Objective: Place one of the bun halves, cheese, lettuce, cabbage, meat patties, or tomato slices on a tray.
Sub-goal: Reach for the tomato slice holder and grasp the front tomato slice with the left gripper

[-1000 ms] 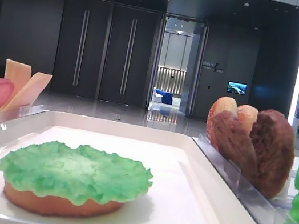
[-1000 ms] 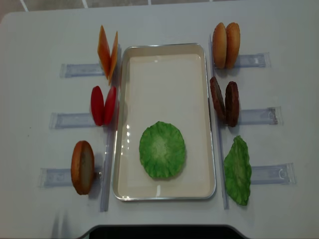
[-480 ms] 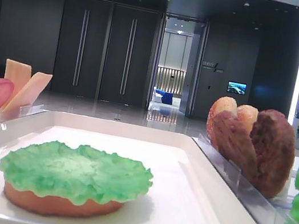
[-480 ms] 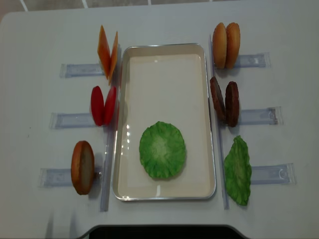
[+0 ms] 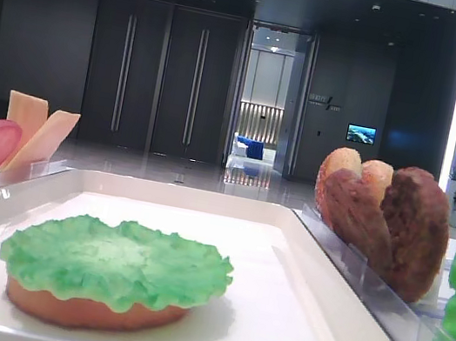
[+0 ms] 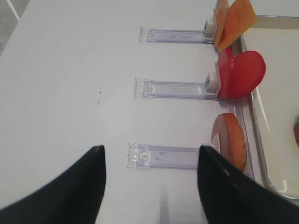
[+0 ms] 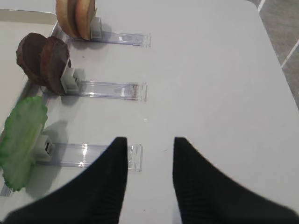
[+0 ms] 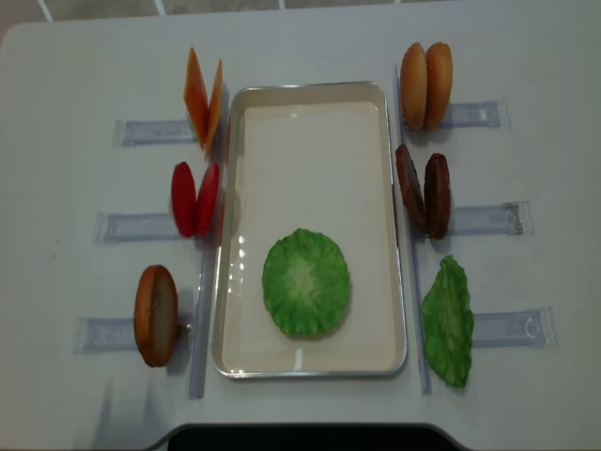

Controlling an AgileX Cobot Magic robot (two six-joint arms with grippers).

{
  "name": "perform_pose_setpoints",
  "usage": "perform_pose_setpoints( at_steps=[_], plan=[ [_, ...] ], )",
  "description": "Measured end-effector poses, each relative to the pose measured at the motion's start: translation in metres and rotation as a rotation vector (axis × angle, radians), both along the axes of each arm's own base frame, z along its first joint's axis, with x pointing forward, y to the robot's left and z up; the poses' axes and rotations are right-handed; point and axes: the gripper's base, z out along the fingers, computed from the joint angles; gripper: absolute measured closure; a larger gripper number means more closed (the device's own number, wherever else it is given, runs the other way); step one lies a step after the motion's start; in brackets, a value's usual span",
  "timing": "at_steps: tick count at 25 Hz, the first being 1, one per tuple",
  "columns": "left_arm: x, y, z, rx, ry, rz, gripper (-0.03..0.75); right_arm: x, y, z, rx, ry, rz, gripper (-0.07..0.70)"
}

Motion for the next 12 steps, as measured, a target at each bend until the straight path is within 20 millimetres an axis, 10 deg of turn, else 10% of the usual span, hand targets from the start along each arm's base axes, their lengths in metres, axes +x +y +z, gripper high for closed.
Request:
perform_pose_setpoints(
  at_steps=[12],
  plan=[
    [0.093, -0.004, 0.021, -0.078, 0.237, -0.005, 0.254, 0.000, 0.000, 0.000, 0.000, 0.000, 0.000, 0.397]
  ],
)
